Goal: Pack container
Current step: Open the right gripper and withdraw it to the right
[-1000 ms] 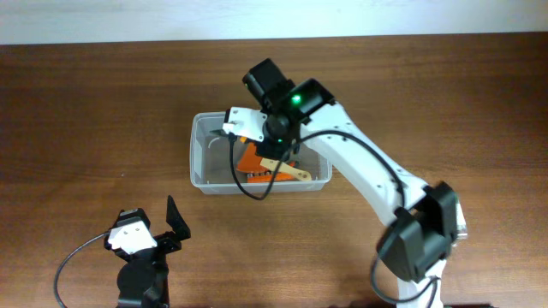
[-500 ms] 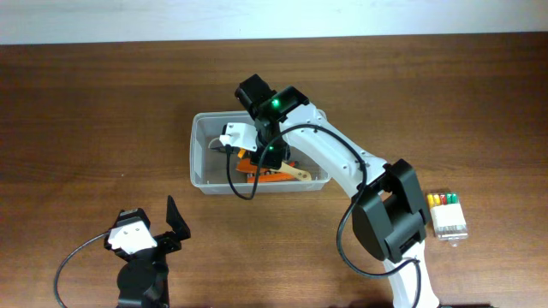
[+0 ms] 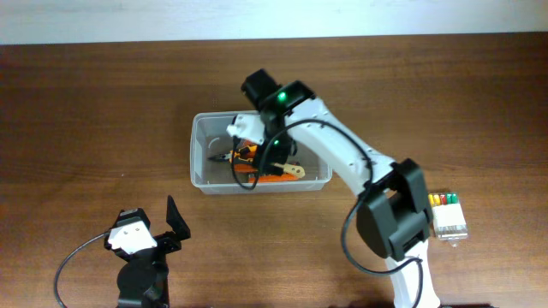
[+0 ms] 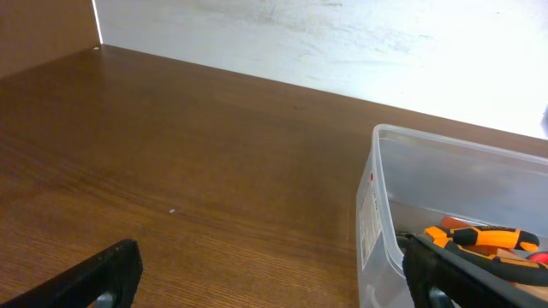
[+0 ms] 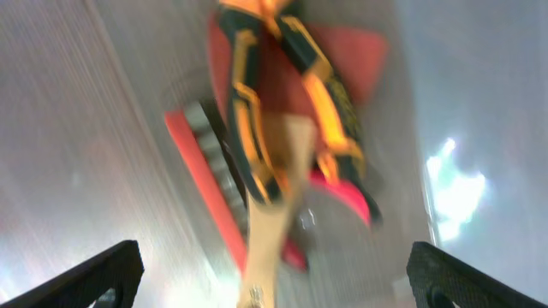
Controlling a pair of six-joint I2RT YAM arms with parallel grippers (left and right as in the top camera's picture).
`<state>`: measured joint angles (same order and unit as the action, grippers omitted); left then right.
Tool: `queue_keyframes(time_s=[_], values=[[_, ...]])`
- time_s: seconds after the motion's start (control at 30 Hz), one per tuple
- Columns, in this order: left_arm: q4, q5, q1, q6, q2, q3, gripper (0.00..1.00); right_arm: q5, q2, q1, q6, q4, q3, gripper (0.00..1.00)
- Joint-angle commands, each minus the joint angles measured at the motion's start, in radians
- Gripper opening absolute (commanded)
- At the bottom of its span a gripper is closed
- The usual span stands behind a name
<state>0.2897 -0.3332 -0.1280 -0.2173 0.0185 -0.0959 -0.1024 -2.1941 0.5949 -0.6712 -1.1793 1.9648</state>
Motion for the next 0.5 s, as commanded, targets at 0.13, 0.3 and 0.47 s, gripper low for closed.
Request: queue_keyframes(time_s=[0.13,0.3,0.47], values=[[0.002,-0.004,-0.003,0.009,-0.006,0.003,0.99,0.037,0.29,-0.169,0.268,-0.113,0.185,0.99],[0.002,-0.004,-0.003,0.009,-0.006,0.003,0.99,0.116,0.451,-0.36,0.348,-0.243,0.188,0.99],[0.002,-0.004,-0.003,0.009,-0.006,0.003,0.99,0.111,0.549,-0.536,0.404,-0.355,0.188,0.99]])
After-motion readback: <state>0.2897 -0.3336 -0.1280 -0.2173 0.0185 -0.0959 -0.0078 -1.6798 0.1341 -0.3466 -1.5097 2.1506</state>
